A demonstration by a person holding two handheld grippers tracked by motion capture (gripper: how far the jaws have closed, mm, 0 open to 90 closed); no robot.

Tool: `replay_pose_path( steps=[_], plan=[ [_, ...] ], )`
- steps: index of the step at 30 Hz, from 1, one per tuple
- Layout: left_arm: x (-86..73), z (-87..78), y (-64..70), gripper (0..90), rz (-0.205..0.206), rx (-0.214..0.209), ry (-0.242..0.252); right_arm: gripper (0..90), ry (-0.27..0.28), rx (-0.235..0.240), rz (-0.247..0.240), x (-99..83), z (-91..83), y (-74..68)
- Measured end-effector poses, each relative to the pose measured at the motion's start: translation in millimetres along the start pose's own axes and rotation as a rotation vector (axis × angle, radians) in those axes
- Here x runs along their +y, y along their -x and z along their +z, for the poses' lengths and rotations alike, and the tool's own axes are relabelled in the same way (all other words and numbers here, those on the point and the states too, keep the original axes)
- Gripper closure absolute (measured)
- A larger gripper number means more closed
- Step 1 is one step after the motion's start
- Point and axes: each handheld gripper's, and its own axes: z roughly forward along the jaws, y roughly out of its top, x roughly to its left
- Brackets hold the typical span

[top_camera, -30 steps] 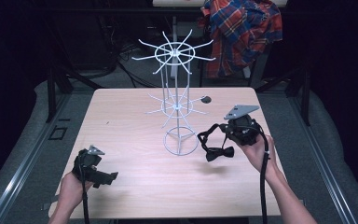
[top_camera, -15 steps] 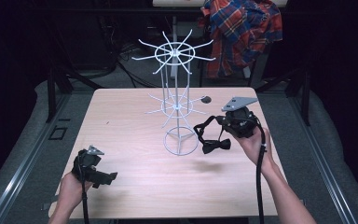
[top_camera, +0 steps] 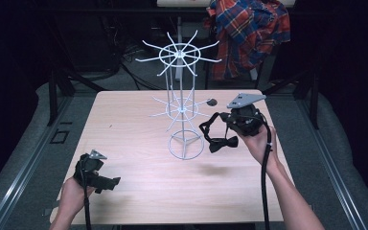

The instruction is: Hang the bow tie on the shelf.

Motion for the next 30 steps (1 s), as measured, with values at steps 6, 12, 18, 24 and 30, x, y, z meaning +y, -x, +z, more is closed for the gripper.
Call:
replay_pose_path(
  steps=[6,12,18,24,30],
  plan=[
    [-0.4,0.3,-0.2,0.0,-0.002,-0.001,0.000,90.0,0.007,-0.003,0.002,3.5,3.6,1.5],
    [-0.4,1.5,0.6,0.0,0.000,0.000,-0.002,90.0,0.007,-0.005,0.004,3.9,8.9,5.3],
    [-0.4,2.2,0.4,0.0,-0.003,0.000,-0.005,90.0,0.004,-0.002,0.009,2.7,13.1,8.7],
    [0.4,2.7,1.8,0.0,0.003,-0.001,-0.010,90.0,-0.001,0.007,0.023,-1.0,18.3,10.9],
    [0.3,2.7,1.7,0.0,0.003,-0.003,-0.009,90.0,-0.008,0.020,0.043,-4.2,23.1,13.1]
  ],
)
